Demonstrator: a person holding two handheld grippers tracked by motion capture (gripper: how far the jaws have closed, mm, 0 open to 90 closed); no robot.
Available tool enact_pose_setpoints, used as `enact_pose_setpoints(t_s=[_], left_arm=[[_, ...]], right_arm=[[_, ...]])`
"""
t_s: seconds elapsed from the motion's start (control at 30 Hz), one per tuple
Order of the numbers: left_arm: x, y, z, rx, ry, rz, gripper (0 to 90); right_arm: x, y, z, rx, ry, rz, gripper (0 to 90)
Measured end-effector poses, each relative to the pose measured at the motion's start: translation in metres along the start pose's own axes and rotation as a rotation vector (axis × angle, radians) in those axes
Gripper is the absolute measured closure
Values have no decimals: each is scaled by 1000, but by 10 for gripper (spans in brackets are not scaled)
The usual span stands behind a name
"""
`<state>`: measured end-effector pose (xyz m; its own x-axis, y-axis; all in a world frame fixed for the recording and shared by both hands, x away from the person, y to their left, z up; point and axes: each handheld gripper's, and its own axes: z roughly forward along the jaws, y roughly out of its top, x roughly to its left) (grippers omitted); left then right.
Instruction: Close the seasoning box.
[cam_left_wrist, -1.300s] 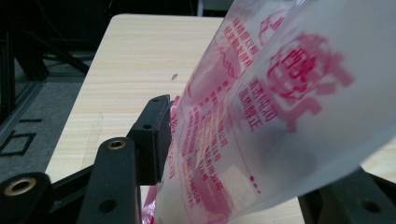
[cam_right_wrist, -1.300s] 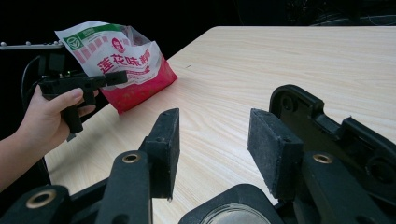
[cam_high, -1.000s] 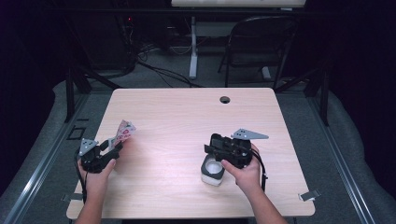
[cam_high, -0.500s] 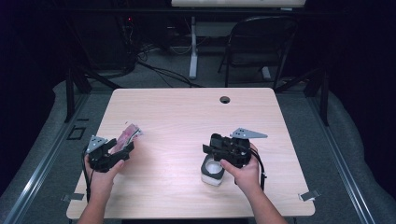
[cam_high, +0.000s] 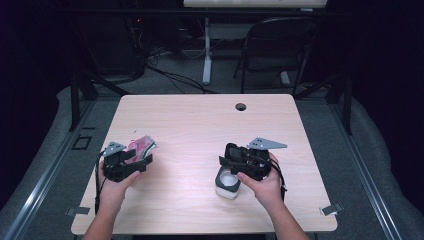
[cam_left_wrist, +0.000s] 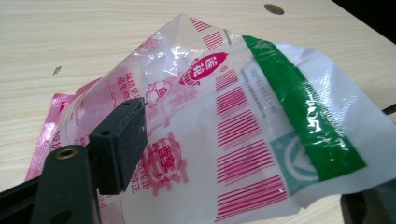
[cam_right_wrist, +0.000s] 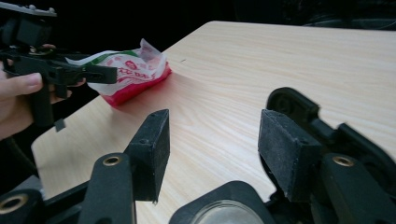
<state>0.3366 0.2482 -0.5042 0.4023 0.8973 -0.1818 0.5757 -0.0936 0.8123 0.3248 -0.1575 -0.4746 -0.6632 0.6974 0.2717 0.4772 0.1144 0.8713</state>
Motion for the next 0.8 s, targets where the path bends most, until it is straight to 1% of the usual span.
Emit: enact_pose_setpoints(t_s=[0.07,0.1,0.13,0.17,0.27,0.37,0.43,0.57,0.63,0.77,0.8], left_arm=[[-1,2,0,3,8,9,273],[-1,3,0,9,3,8,273],[-2,4,-1,13,-3,5,274],[-2,5,-1,18,-6,7,273],[-3,8,-2,23,-14,5,274],[-7,10,-2,30,-19,22,273],[-10,12,-1,30,-23,27,273],[-16,13,0,40,-17,33,277],[-20,14,0,39,-32,33,277],[-30,15,2,41,-51,60,277],[-34,14,4,42,-52,68,277]], right_arm=[[0,1,-3,-4,-2,-3,423],[-1,1,-4,-10,-2,5,422],[-1,1,-5,-7,-2,2,420],[-1,2,-7,-15,-13,8,418],[-1,3,-12,-28,-23,3,406],[-2,4,-16,-41,-39,2,403],[-2,5,-19,-47,-44,1,403],[-3,8,-26,-54,-51,-1,404],[-4,10,-30,-61,-54,-7,406],[-11,12,-39,-79,-92,-2,413],[-13,12,-40,-87,-102,5,414]])
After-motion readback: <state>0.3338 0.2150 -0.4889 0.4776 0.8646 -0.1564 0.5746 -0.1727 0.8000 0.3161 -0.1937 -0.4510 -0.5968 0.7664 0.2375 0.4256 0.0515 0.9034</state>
